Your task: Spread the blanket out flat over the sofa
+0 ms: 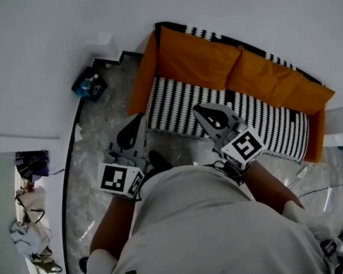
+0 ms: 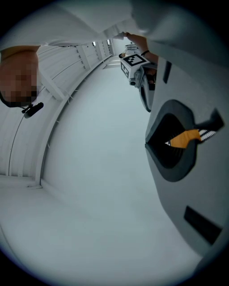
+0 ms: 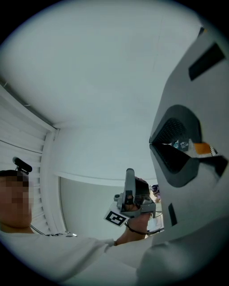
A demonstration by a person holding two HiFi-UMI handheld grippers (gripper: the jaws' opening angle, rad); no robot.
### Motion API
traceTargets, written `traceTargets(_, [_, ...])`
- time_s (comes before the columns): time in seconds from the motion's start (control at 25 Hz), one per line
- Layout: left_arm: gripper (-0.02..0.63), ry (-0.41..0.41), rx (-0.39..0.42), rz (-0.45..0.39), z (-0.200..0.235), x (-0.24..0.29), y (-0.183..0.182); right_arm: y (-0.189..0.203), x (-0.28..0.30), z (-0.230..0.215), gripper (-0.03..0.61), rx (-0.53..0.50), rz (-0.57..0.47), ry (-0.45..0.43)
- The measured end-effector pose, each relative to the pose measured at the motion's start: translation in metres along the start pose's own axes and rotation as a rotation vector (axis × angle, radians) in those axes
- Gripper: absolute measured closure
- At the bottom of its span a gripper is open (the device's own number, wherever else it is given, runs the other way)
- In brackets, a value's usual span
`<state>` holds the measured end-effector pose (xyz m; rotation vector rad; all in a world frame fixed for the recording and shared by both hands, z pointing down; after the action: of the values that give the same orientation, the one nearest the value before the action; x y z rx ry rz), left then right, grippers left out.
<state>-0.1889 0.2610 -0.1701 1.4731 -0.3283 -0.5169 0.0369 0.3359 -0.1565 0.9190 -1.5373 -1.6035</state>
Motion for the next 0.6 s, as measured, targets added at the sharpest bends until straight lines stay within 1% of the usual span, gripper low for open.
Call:
traceTargets(0.24, [0.604, -0.040, 0.008, -0.001, -0.075, 0.008, 0.010, 0.000, -0.087, -0.015, 0.551, -0.008, -0.017, 0.003])
traceTargets(0.44, [0.604, -0.064, 0.022, -0.018, -0.148, 0.006, 0.017, 0.007, -0.166, -0.017, 0.551, -0.010, -0.025, -0.011])
traceTargets(0.6, [0.604, -0.088, 0.018, -0.022, -0.196, -0.002, 0.025, 0.008, -0.216, -0.014, 0.551, -0.021, -0.034, -0.028])
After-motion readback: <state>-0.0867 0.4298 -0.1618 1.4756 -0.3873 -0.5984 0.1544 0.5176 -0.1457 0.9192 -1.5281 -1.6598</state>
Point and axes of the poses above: the fingertips, and each gripper's own axes: x forward along the fingers, z to its left, y out of its underside, the point moved 8 cm from there along -x, backward along the fingers, and after that the axes turned 9 degrees about -z, right-handed, at the moved point
